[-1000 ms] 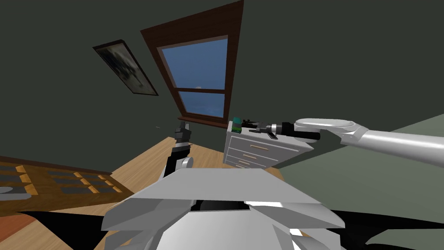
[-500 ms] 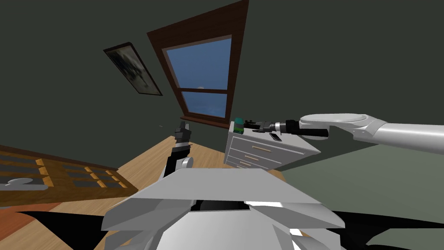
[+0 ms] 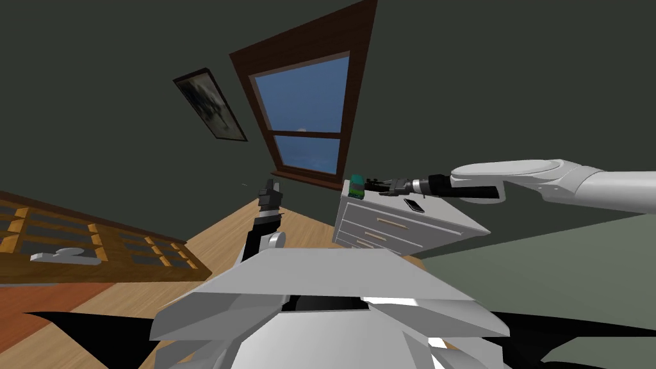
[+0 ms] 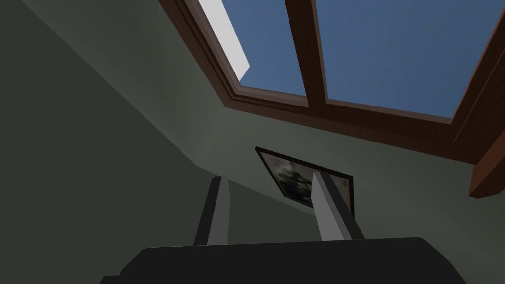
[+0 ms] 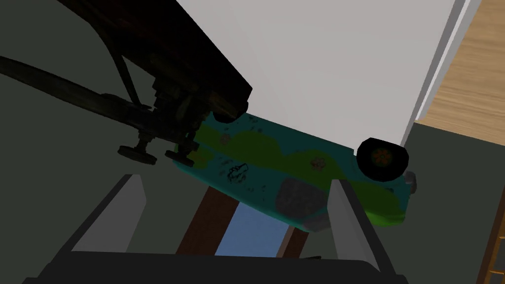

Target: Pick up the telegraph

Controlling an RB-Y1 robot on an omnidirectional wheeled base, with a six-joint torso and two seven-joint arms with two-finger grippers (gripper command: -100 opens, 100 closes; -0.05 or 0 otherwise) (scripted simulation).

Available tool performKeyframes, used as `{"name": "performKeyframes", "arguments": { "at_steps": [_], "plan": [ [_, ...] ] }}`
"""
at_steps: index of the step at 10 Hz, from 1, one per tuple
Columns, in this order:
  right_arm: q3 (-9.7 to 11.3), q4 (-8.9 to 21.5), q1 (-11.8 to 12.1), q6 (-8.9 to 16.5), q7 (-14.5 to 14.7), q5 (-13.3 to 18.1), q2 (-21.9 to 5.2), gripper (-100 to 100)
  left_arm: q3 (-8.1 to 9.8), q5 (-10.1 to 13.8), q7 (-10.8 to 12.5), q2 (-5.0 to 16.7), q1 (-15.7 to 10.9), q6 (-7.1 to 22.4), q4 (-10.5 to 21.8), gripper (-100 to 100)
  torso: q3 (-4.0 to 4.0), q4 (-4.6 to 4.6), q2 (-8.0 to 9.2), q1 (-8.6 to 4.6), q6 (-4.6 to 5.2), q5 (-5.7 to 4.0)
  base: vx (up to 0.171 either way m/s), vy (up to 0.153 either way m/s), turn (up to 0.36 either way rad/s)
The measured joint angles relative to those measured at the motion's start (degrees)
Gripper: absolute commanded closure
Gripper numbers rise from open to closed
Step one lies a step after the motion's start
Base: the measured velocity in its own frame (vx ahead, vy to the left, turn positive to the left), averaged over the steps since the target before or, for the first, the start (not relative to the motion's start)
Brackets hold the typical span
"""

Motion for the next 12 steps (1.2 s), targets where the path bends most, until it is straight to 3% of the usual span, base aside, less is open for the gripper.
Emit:
{"name": "performKeyframes", "arguments": {
  "at_steps": [3,4,6,7,9,11,12],
  "plan": [
    [1.3,1.0,0.4,-0.1,0.8,0.3,-3.7,-100,0.00,0.0,0.0,0.0,0.0,0.0,0.0,0,0.00,0.00,0.01,0.00,0.00,0.00,0.014,0.021,0.122],
    [3.3,1.6,-0.5,-0.3,1.3,0.1,-5.5,-100,0.00,0.0,0.0,0.0,0.0,0.0,0.0,0,-0.01,-0.01,-0.02,0.02,-0.02,0.00,0.015,0.017,0.069],
    [5.1,1.6,-0.3,0.3,1.7,0.5,-8.6,-100,0.00,0.0,0.0,0.0,0.0,0.0,0.0,0,-0.01,-0.01,-0.01,0.03,-0.03,0.00,0.022,0.031,0.176],
    [7.3,1.9,-0.7,0.4,2.2,0.7,-10.6,-100,0.00,0.0,0.0,0.0,0.0,0.0,0.0,0,-0.03,-0.02,-0.06,0.08,-0.02,0.01,0.026,0.024,0.073],
    [5.5,4.3,3.2,0.0,1.6,2.2,-12.7,-100,0.00,0.0,0.0,0.0,0.0,0.0,0.0,0,-0.05,-0.03,-0.06,0.04,-0.04,0.00,0.018,0.022,0.114],
    [6.9,4.8,2.5,-0.6,1.8,2.1,-14.0,-100,0.00,0.0,0.0,0.0,0.0,0.0,0.0,0,0.02,0.01,0.03,-0.05,0.03,-0.03,0.010,0.012,0.044],
    [8.8,5.4,1.9,-1.1,2.4,2.2,-14.9,-100,0.00,0.0,0.0,0.0,0.0,0.0,0.0,0,0.01,0.00,0.03,-0.02,-0.01,-0.02,0.027,0.029,0.249]
  ]
}}
